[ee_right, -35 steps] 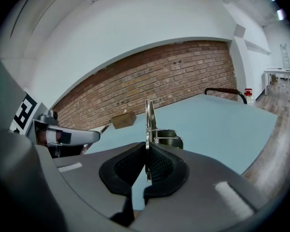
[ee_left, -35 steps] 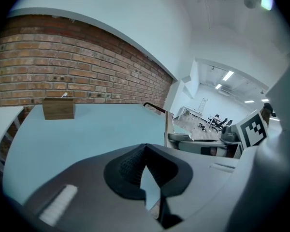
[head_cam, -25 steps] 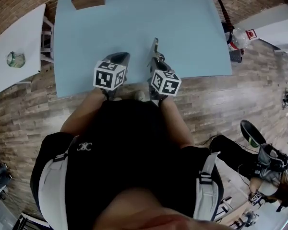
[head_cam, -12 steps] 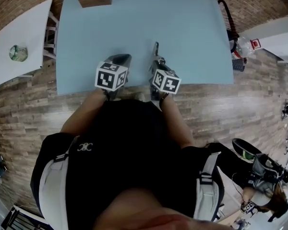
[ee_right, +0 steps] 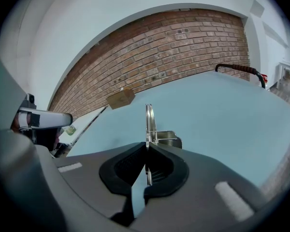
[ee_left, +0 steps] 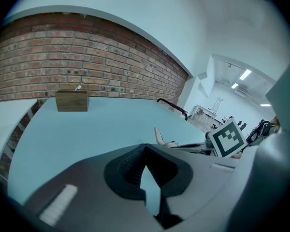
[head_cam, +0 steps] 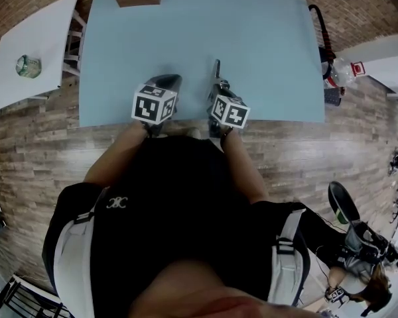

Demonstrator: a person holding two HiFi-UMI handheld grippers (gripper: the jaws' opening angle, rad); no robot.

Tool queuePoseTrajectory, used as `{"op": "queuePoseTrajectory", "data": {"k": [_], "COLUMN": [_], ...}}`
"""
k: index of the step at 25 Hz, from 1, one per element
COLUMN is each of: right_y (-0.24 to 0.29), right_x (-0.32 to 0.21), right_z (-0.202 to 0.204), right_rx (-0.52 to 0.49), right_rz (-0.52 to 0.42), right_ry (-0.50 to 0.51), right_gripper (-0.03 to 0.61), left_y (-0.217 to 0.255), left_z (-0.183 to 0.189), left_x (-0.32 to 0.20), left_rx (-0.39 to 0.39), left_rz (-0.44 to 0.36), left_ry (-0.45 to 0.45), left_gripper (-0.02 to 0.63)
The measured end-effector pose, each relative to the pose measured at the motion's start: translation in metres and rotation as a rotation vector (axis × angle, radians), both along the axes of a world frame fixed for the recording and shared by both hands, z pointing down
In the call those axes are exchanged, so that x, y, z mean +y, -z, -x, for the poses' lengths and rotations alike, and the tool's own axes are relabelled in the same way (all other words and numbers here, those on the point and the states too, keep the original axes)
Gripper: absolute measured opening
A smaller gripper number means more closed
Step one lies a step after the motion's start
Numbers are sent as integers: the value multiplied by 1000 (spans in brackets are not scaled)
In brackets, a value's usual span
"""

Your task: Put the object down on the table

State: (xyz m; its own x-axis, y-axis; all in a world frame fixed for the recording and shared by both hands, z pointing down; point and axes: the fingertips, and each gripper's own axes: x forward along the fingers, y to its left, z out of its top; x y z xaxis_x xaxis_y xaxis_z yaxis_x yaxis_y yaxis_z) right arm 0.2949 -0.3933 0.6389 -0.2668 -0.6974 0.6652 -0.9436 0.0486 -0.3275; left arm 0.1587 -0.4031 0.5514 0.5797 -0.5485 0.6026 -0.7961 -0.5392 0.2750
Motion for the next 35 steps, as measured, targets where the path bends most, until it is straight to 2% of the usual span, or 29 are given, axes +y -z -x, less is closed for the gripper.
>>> {"op": "queuePoseTrajectory", "data": {"k": [11, 35], "right_y": [-8, -45], "right_x": [-14, -18], "right_z": [-3, -19], "right_rx": [-32, 28], "right_rz": [-35, 59], "right_ry": [-1, 20], "right_gripper": [26, 44], "left_y": [-5, -12], "left_z": [4, 4], "left_x": [-6, -20], "left_rx": [-14, -28], "left_rz": [13, 16], "left_ry": [23, 74], "left_gripper": [0, 0]}}
